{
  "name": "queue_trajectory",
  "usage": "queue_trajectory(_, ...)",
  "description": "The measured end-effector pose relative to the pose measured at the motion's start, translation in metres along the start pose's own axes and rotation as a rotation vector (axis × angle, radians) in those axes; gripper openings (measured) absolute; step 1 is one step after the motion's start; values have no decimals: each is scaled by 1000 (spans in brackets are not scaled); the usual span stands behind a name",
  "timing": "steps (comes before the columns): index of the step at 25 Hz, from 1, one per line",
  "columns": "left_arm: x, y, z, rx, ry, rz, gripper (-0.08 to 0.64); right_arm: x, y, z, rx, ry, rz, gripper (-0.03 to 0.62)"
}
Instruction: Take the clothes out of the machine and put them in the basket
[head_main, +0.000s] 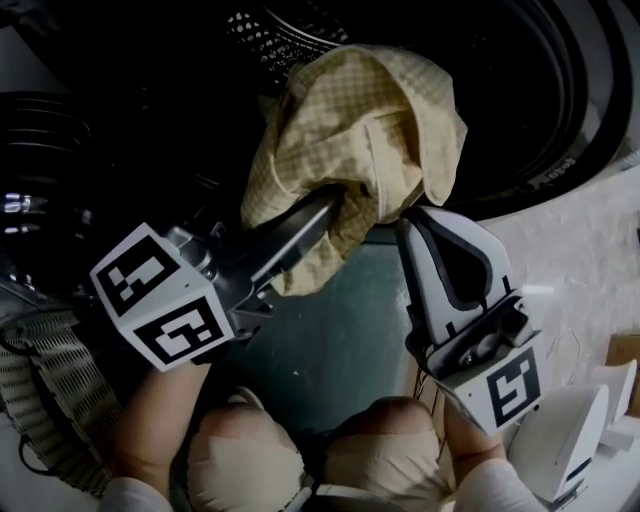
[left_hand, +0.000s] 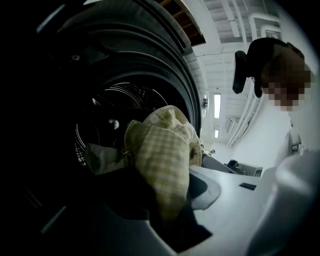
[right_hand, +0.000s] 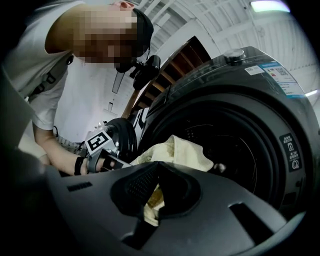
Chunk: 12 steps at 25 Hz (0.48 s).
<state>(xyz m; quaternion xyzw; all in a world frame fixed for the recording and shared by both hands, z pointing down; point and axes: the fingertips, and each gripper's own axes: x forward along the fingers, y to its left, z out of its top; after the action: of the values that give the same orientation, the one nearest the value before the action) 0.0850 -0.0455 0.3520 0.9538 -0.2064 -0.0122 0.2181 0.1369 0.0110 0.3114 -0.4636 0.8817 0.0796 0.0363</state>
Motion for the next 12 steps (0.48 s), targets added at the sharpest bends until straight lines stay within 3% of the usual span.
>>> queue_trajectory(3,-8,-3,8,-24,-27,25,169,4,4,3,39,22,8,15)
queue_trajectory(6,-15,-7,12,-48,-5,51,164,14,15,3,67,100,66,15)
queue_trajectory(12,-6,0,-1,-142,39,101,161,28,-12,-16,133,233,109,14)
